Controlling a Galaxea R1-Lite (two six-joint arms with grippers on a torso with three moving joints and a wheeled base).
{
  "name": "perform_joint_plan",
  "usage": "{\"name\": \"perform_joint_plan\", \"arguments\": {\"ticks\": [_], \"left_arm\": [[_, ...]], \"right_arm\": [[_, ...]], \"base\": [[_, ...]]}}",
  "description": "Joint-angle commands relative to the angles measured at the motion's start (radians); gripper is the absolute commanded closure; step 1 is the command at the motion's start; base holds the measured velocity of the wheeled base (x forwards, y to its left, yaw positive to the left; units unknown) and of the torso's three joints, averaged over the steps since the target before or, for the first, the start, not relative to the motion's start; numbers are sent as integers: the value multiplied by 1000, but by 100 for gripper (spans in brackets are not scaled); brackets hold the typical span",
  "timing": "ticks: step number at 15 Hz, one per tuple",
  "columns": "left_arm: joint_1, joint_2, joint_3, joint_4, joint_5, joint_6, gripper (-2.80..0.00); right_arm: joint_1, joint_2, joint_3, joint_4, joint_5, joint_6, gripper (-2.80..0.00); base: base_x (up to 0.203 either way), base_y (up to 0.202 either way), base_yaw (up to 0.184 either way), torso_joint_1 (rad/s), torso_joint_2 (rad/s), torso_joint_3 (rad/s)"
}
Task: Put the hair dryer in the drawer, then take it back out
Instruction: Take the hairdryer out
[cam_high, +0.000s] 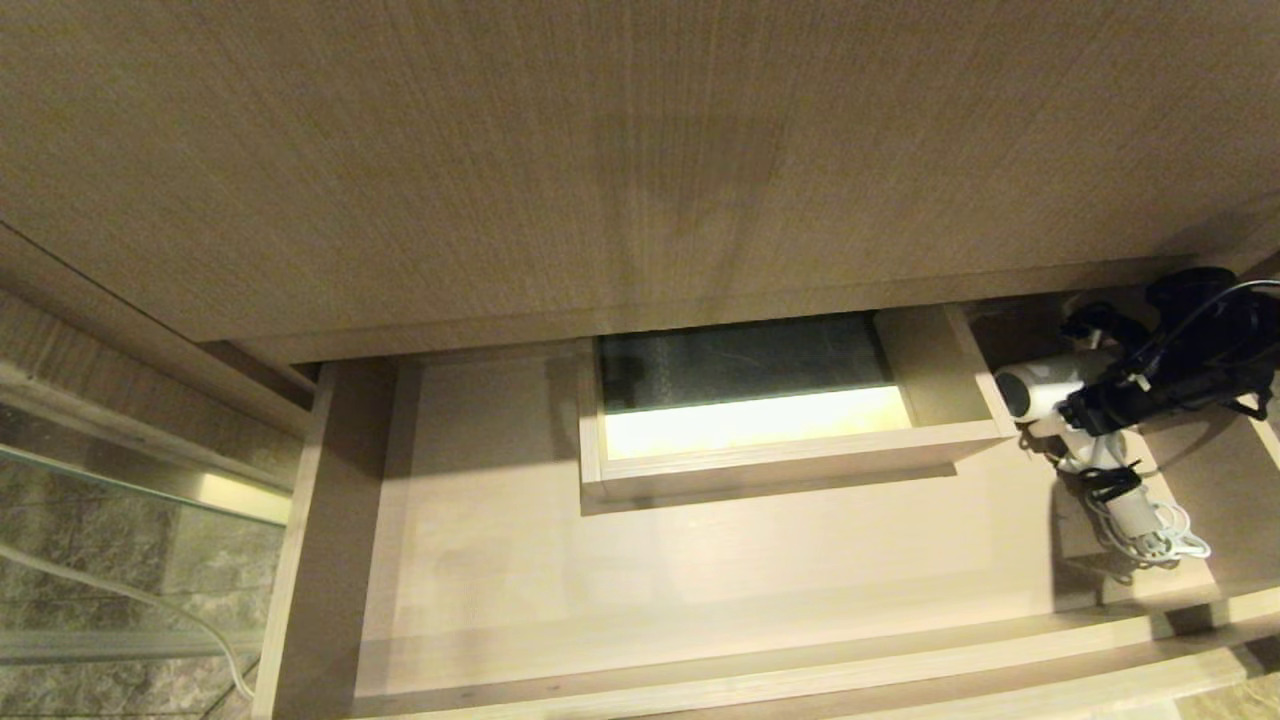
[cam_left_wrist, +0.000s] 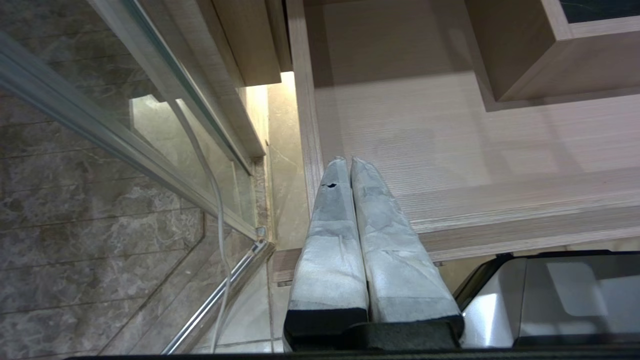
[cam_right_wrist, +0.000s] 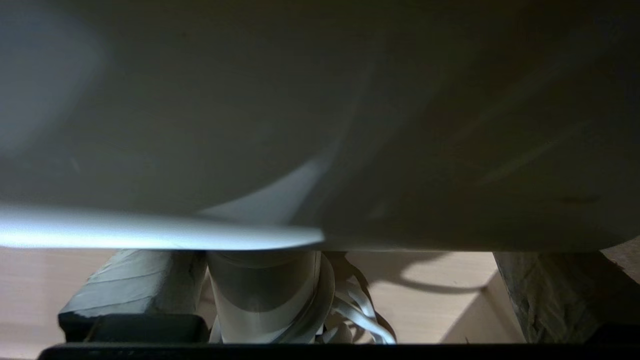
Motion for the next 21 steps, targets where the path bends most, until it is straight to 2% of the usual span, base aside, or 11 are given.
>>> {"name": "perform_joint_plan", "arguments": {"ticks": [1, 3, 9, 16, 21], "left_arm": [[0, -2, -1, 0, 0, 0, 0], [0, -1, 0, 0, 0, 0, 0], [0, -1, 0, 0, 0, 0, 0], [0, -2, 1, 1, 0, 0, 0], [0, -1, 1, 1, 0, 0, 0]], "right_arm": [[8, 17, -4, -4, 5, 1, 0], [21, 18, -4, -36, 17, 3, 0], [23, -81, 30, -18, 20, -12, 0], [7, -307, 218, -8, 22, -41, 0], [-34, -473, 414, 2, 22, -158, 0]], "base": [[0, 0, 0, 0, 0, 0], [0, 0, 0, 0, 0, 0], [0, 0, 0, 0, 0, 0], [0, 0, 0, 0, 0, 0], [0, 0, 0, 0, 0, 0]]}}
